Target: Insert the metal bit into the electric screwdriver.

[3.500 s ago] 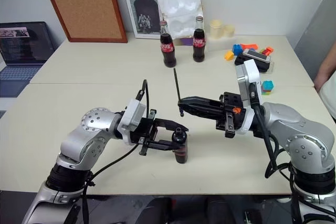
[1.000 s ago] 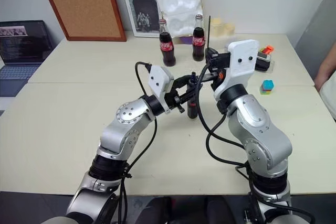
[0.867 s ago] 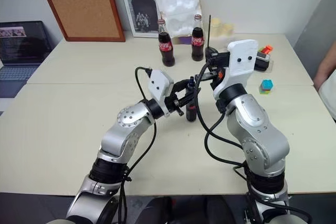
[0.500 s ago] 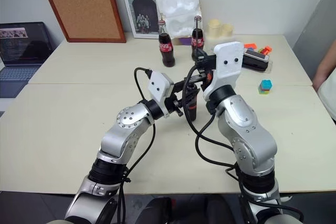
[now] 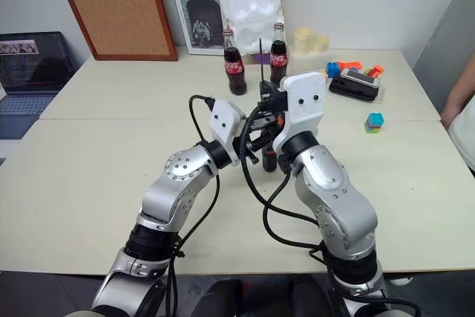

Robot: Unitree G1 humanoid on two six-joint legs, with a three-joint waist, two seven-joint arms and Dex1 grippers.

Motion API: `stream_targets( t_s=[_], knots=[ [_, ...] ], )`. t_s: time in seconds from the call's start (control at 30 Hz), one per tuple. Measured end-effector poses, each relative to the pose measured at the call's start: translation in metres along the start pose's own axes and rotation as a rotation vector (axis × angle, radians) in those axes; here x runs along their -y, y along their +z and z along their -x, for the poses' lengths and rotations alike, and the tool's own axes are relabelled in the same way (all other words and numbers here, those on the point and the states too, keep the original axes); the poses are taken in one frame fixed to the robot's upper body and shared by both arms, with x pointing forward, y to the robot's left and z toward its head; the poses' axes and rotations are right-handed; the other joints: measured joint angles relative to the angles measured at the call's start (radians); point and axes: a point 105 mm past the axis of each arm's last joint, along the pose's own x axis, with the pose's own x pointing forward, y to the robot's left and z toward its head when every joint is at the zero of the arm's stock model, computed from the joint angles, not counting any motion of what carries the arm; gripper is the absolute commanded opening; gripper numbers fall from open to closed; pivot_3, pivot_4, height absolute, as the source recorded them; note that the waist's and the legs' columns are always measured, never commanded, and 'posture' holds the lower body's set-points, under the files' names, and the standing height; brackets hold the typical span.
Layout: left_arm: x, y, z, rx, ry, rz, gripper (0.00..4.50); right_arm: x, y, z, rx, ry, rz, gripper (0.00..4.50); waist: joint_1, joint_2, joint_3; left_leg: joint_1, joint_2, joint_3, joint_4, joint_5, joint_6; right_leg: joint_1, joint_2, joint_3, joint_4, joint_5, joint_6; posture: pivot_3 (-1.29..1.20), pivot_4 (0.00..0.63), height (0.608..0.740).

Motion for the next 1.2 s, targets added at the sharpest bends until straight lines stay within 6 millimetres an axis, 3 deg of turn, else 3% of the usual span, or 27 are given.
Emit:
stream_targets(
  t_s=[1.2],
  knots=[
    [0.001, 0.0, 0.001, -0.004, -0.008, 0.0, 1.67, 0.005, -0.008, 0.007, -0.034, -0.03, -0.022, 0.03, 0.0, 0.0, 0.0, 0.0, 0.0, 0.0, 0.0, 0.0, 0.0, 0.0, 0.0, 0.0, 0.0, 0.0, 0.0, 0.0, 0.15, 0.74]
  ],
)
